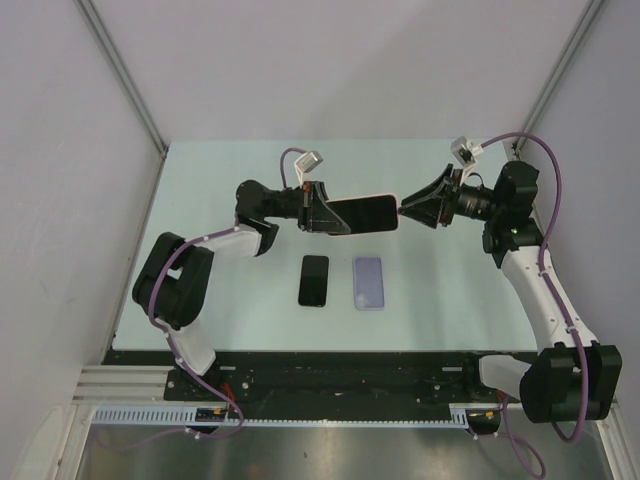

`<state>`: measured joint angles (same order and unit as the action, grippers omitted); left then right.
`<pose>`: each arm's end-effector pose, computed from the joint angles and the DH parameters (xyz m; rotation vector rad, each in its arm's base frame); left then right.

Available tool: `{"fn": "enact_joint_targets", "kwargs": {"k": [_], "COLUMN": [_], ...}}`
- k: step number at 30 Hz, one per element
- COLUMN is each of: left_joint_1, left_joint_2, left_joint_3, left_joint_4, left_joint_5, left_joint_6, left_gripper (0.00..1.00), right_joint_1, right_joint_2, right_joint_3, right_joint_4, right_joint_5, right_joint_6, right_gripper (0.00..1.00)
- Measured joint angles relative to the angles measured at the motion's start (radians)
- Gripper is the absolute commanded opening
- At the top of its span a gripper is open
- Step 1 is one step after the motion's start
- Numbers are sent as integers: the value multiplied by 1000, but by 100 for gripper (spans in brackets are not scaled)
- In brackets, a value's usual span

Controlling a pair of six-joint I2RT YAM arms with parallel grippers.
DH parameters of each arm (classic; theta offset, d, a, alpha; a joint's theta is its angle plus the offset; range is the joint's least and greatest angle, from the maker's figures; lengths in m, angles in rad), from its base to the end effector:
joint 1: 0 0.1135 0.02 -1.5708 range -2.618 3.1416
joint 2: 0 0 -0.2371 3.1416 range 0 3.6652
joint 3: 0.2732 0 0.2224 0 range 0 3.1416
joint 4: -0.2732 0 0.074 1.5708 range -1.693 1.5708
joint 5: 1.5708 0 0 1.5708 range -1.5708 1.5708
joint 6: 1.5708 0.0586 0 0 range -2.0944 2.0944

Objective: Take the phone out of the phone case
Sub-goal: Remove the phone from the phone case.

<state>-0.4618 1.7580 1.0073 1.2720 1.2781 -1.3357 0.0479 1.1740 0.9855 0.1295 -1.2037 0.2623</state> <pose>0.2798 -0.2019 0.2895 0.8323 1.6303 -2.0411 0.2419 0.0664 0.3454 -0.7803 1.5461 1.1982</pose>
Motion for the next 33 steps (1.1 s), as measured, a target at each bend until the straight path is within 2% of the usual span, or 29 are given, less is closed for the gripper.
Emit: {"fn": "enact_joint_targets", "kwargs": {"k": [18, 30, 33], "left_joint_1": [33, 26, 26], "left_joint_2": [0, 0, 0], "left_joint_3": [-14, -14, -17], "left_joint_4": [-58, -79, -90], "left_joint_5": [8, -16, -18], "left_joint_6": [1, 10, 10], "left_gripper": [0, 0, 0], "right_joint_1": [84, 137, 142], "right_joint_2": [-8, 33, 45], "right_joint_3": [0, 5, 8], "right_joint_4": [-121, -145, -148], "right_joint_5": [235, 371, 373], "right_joint_6": [-189, -211, -210], "right_gripper": [42, 42, 45]}}
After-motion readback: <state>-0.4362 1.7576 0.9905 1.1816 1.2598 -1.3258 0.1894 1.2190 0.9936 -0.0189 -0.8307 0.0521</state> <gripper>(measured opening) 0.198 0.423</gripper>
